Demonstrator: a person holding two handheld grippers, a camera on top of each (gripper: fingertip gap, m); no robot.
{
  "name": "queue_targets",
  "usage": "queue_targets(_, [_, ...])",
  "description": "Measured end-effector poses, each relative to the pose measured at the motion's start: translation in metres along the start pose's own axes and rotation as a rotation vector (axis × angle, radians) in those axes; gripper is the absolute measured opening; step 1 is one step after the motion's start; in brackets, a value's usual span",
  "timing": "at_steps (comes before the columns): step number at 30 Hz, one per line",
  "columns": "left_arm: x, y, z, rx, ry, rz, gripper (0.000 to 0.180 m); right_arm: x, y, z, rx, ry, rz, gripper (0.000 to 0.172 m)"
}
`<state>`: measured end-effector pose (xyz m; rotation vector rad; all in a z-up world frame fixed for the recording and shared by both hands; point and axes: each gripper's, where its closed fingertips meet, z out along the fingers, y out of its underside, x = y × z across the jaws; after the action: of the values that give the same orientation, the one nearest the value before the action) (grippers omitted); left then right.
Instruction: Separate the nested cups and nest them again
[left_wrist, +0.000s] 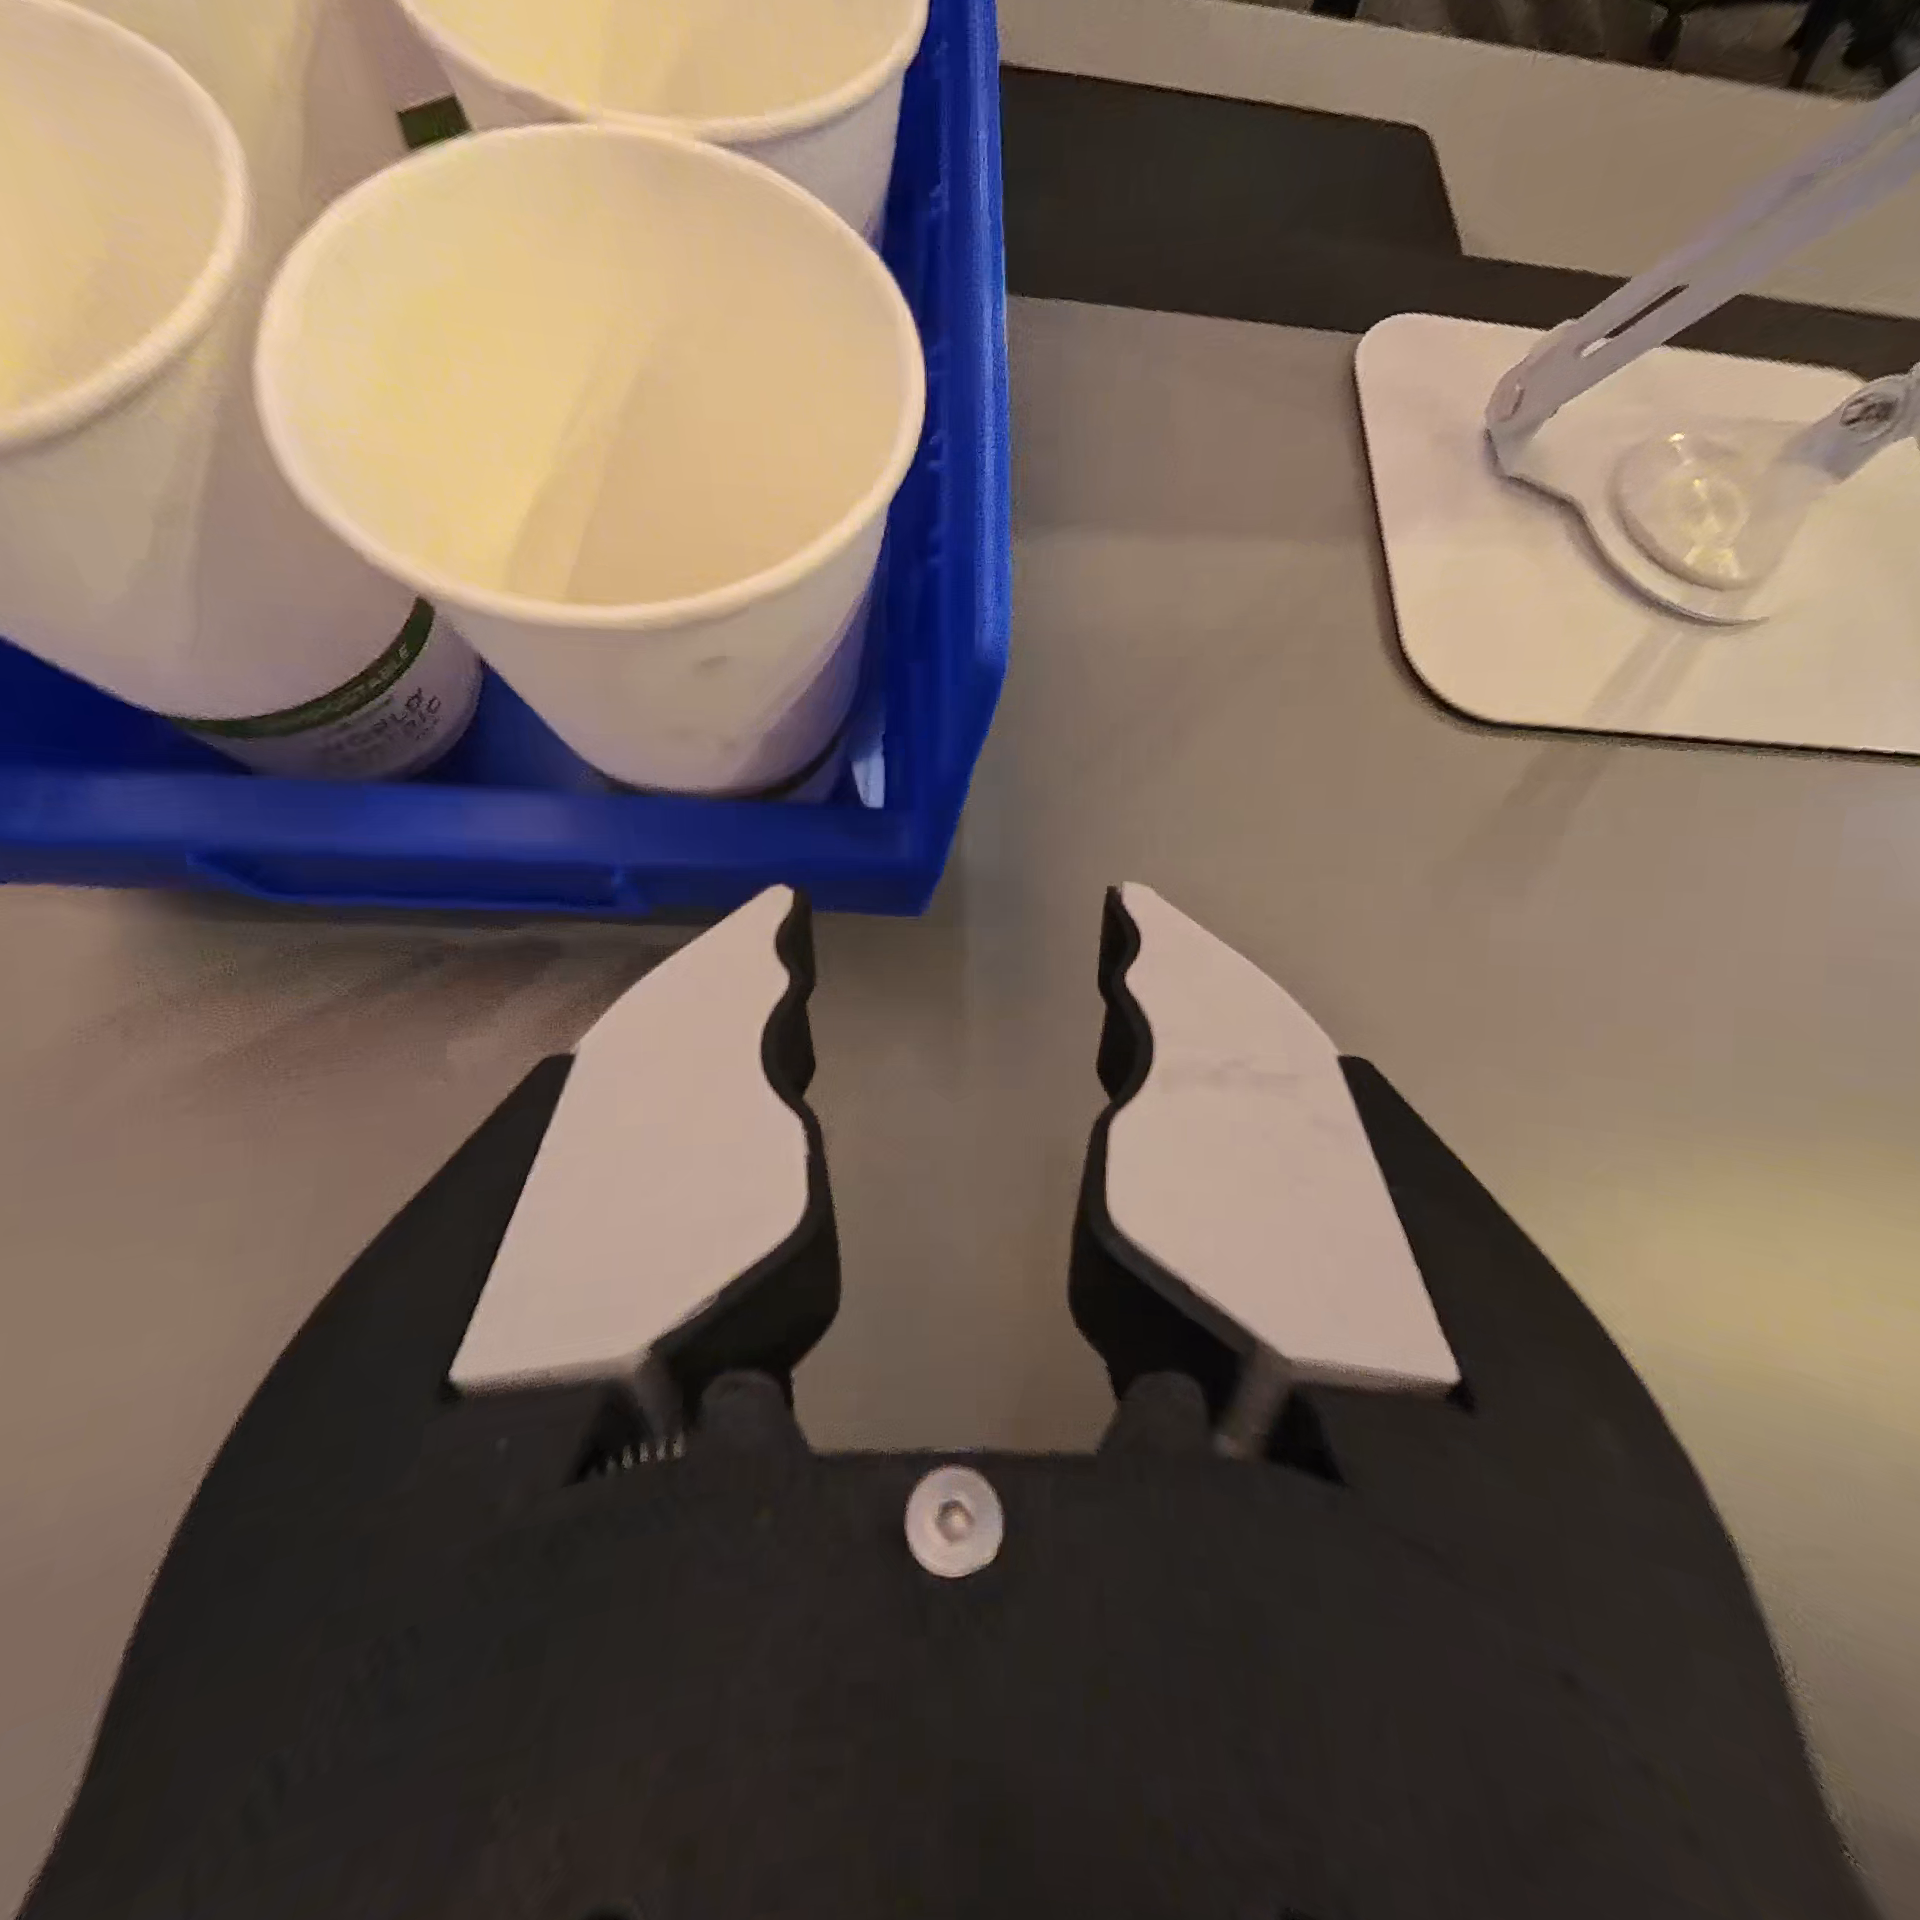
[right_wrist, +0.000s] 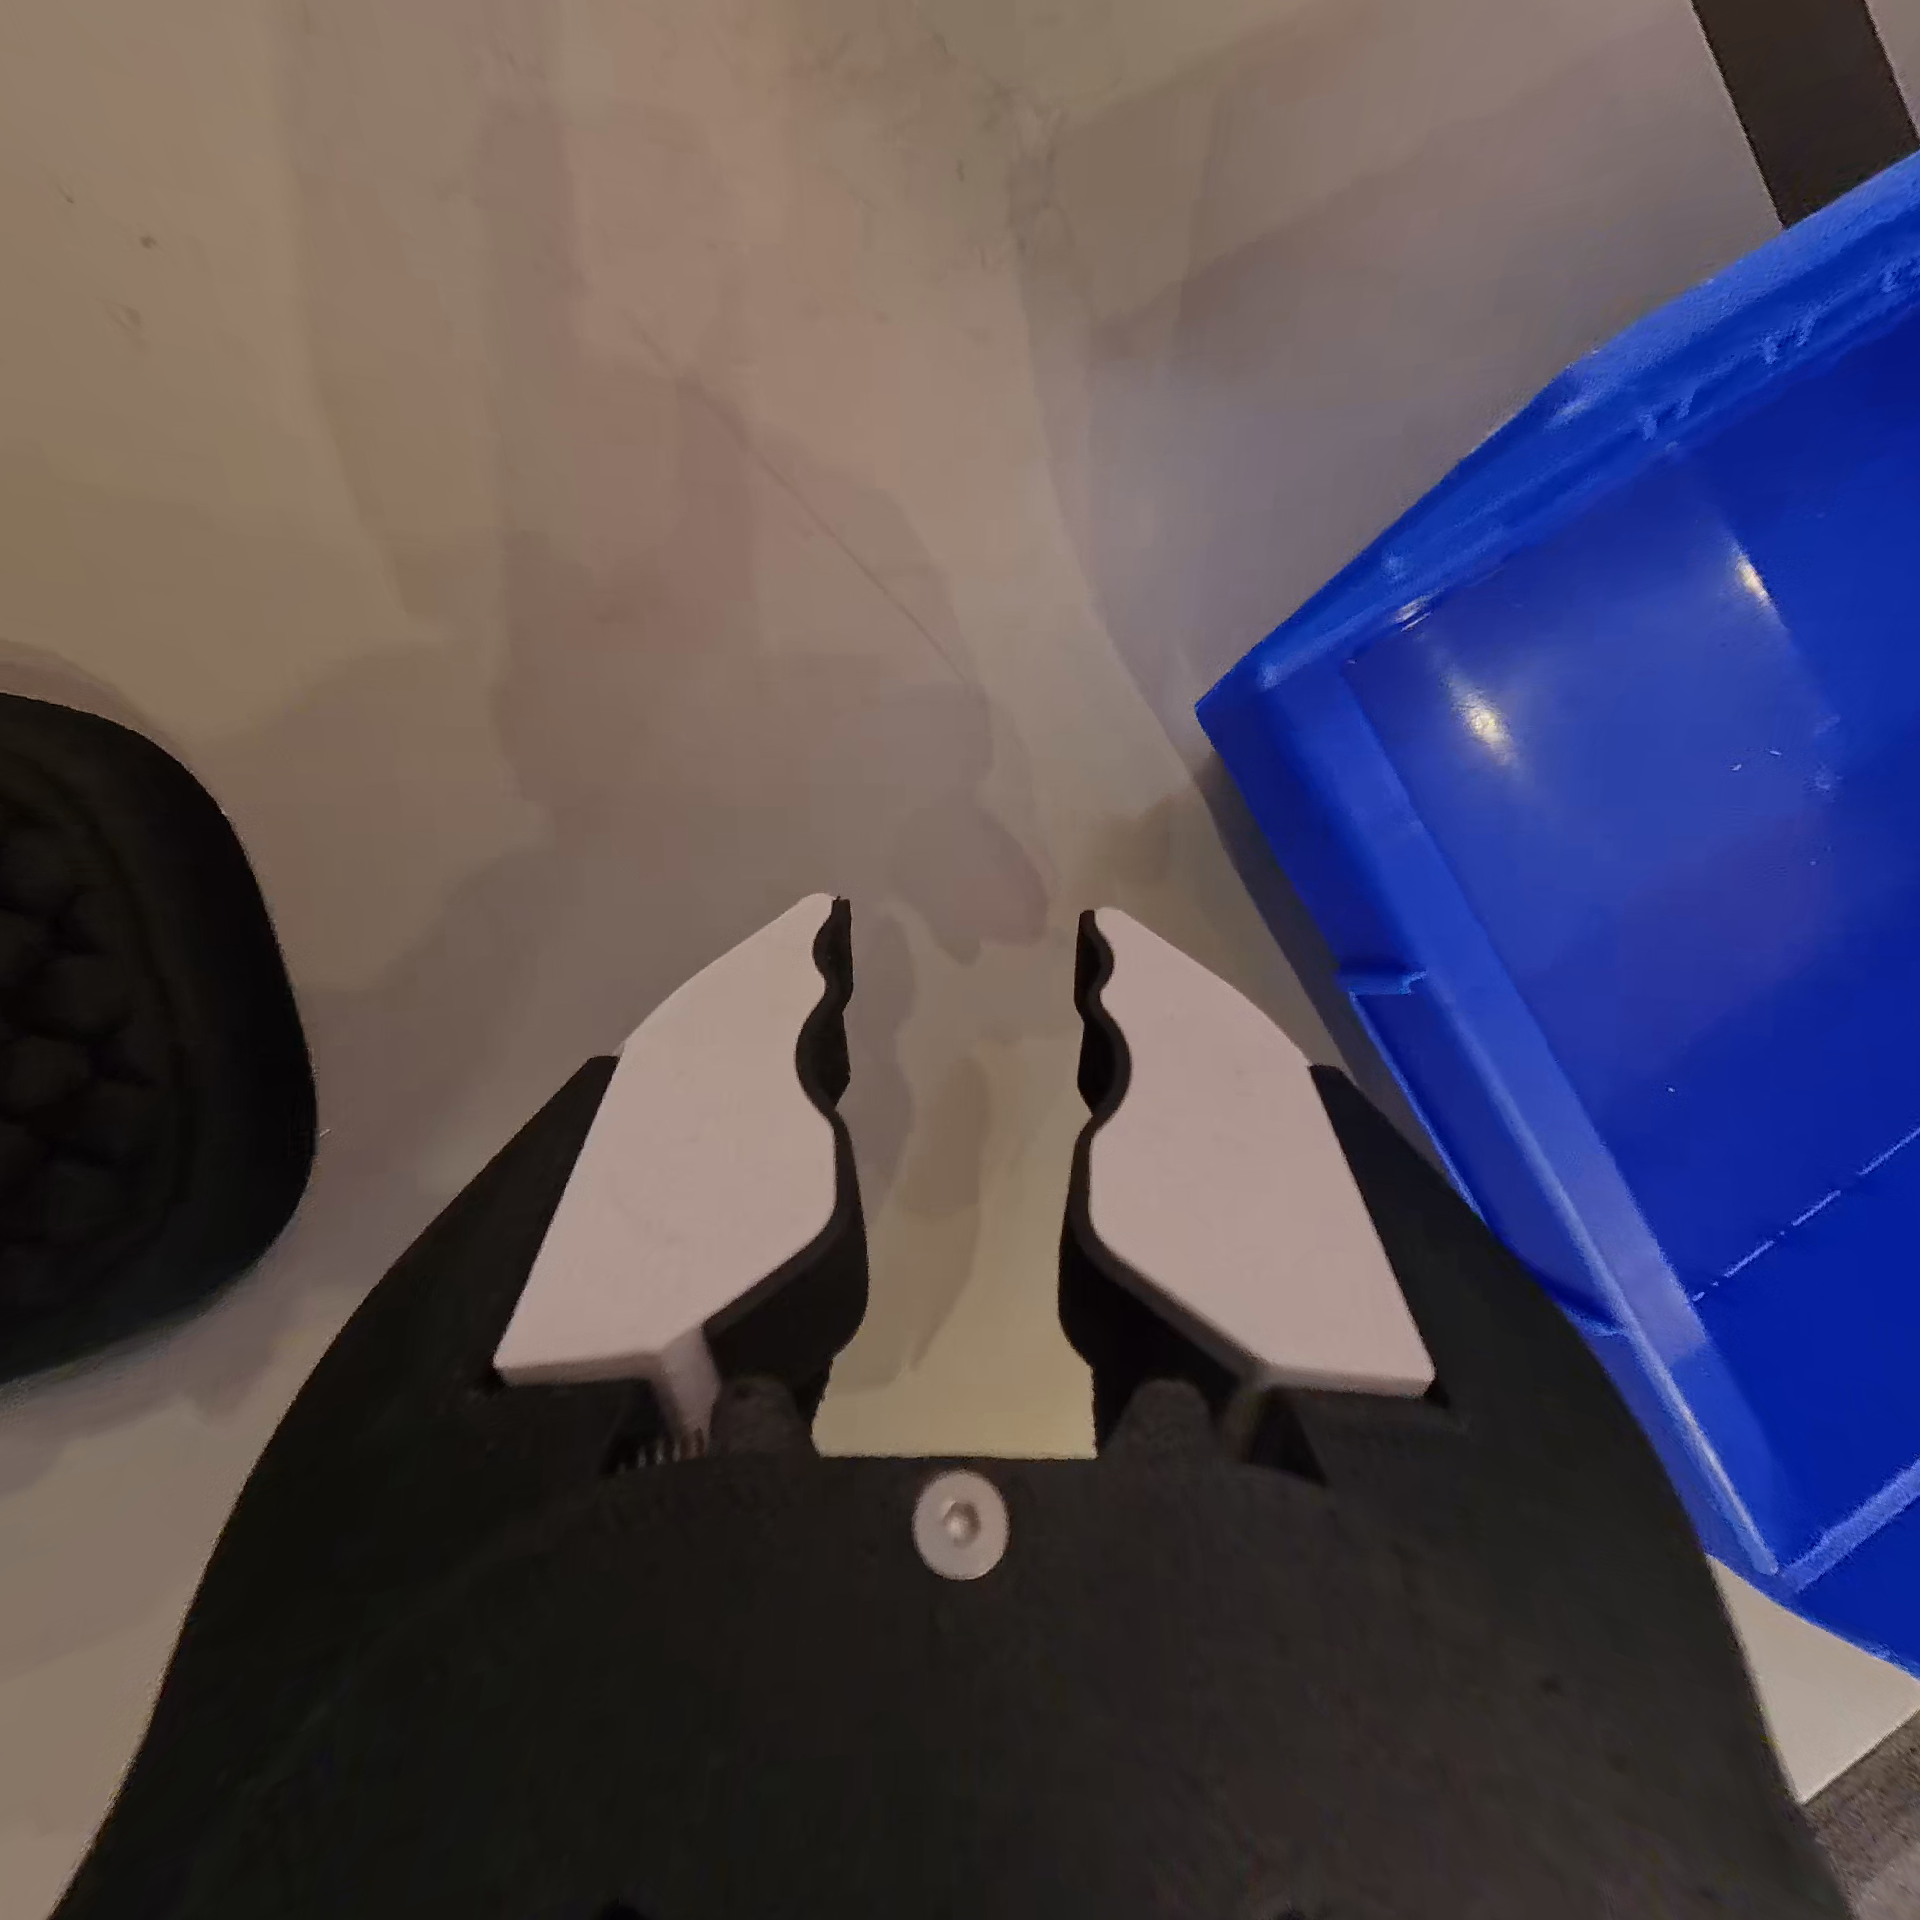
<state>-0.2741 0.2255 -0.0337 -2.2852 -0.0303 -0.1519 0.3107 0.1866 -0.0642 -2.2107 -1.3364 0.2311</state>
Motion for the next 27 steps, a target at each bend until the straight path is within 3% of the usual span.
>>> queue_targets(3, [-0.002, 0.001, 0.019, -0.028, -0.033, 0.042, 0.046, -0.002, 0.001, -0.002, 0.005, 0.001, 0.005, 0.041])
queue_targets(15, [-0.008, -0.007, 0.04, -0.069, -0.108, 0.104, 0.007, 0.0, 0.015, -0.004, -0.001, 0.005, 0.046, 0.04])
queue_targets(27, [-0.009, -0.025, 0.063, -0.076, -0.117, 0.101, 0.006, 0.003, 0.005, -0.002, 0.006, -0.001, 0.037, 0.04])
